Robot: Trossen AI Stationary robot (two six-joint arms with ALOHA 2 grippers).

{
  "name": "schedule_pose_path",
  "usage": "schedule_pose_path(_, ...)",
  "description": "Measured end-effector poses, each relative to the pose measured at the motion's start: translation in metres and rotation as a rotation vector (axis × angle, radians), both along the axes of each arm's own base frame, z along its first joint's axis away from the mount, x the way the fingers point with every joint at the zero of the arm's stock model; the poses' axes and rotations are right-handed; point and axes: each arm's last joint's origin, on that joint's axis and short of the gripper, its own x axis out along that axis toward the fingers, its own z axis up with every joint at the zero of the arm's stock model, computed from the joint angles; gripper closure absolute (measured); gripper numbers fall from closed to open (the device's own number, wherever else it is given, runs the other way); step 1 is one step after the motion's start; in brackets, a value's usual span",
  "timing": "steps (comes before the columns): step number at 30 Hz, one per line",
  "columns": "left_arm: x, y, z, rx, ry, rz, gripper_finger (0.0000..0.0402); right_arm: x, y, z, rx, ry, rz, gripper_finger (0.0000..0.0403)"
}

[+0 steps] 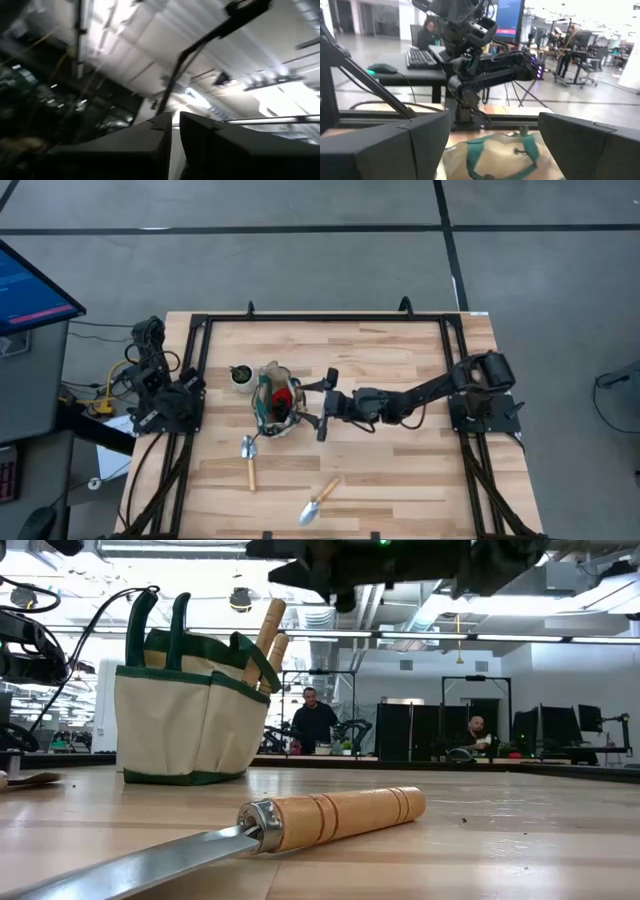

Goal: Pick & Place Garden tools in Gardening bag
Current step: Put the trowel into the gardening bag

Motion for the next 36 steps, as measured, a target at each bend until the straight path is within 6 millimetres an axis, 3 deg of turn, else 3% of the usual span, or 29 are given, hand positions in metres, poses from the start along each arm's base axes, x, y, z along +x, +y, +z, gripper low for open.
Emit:
schedule_pose_path(5,0.003,0.007,0.006,-0.133,0.211,0.113,0.0361,-0.015,-0.003,0.026,-0.012,0.063,-0.011,0.0111)
schedule_pose_path(9,0.005,0.002,0.011,-0.119,0.332,0.155,0.0365,-0.029,-0.006,0.040,-0.026,0.133,-0.026,0.0111)
schedule_pose_path(14,0.006,-0.021,0.020,-0.049,0.521,0.168,0.0380,-0.043,-0.006,0.051,-0.043,0.192,-0.070,0.0111)
schedule_pose_path(19,0.004,-0.053,0.032,0.104,0.710,0.287,0.0376,-0.050,-0.005,0.058,-0.046,0.205,-0.076,0.0111)
schedule_pose_path(28,0.007,-0.099,0.046,0.330,0.707,0.349,0.0298,-0.049,-0.005,0.050,-0.028,0.249,-0.079,0.0111)
schedule_pose_path(32,0.007,-0.103,0.045,0.216,0.710,0.306,0.0252,-0.049,-0.005,0.050,-0.026,0.256,-0.078,0.0111)
schedule_pose_path(36,-0.004,-0.101,0.050,0.104,0.673,0.139,0.0226,-0.049,-0.005,0.050,-0.026,0.255,-0.078,0.0111)
